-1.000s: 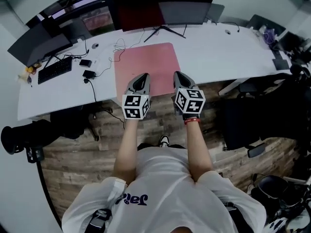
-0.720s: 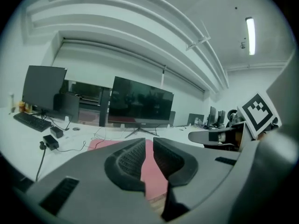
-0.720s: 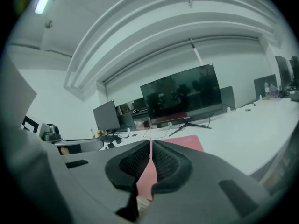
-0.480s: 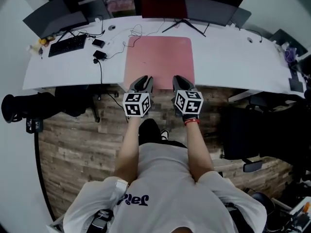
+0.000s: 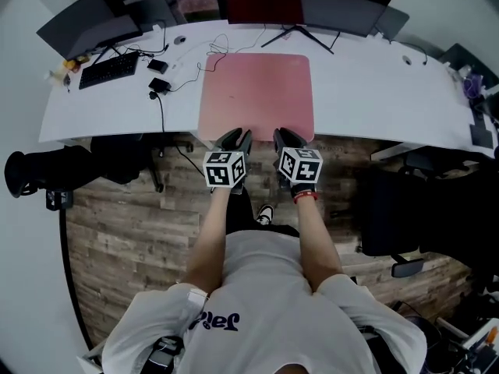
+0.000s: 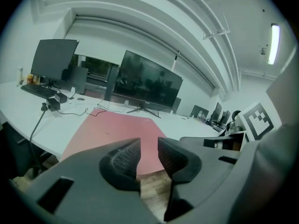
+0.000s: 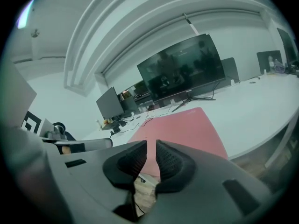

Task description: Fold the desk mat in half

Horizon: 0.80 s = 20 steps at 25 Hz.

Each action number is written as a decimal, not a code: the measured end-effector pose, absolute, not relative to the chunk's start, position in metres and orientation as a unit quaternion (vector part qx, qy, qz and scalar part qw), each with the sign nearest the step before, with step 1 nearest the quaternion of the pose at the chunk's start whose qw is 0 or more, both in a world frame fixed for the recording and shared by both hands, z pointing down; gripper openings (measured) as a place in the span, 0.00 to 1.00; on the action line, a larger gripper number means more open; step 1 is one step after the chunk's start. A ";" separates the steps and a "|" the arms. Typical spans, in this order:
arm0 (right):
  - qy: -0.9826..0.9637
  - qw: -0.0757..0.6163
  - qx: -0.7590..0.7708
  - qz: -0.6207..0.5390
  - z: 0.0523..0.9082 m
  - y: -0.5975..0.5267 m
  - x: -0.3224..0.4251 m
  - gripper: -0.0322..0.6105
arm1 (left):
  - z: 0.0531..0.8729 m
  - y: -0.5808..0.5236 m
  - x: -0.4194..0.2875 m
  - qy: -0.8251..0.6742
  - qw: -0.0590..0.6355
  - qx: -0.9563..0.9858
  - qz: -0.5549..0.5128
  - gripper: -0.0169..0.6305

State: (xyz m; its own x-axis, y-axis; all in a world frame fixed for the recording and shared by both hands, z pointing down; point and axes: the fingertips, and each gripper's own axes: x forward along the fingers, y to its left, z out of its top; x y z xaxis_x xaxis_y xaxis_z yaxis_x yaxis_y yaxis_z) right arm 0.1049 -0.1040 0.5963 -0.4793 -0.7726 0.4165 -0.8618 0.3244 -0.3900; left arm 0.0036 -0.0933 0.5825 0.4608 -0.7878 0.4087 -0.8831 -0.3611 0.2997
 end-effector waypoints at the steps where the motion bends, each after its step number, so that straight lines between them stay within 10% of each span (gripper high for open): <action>1: -0.808 0.077 0.504 0.295 0.601 -0.104 0.106 0.16 | 0.587 -0.093 0.005 -0.508 0.249 0.818 0.102 0.23; 20: -0.778 0.051 0.468 0.416 0.675 -0.086 0.086 0.31 | 0.660 -0.089 -0.001 -0.503 0.356 0.781 0.098 0.36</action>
State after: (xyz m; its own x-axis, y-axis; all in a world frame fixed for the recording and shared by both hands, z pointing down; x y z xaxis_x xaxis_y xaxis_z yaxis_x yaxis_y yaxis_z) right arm 0.0856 -0.0859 0.6747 -0.5562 -0.6865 0.4685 -0.7708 0.2152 -0.5997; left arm -0.0014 -0.0891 0.6596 0.4744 -0.7166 0.5113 -0.8560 -0.2401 0.4578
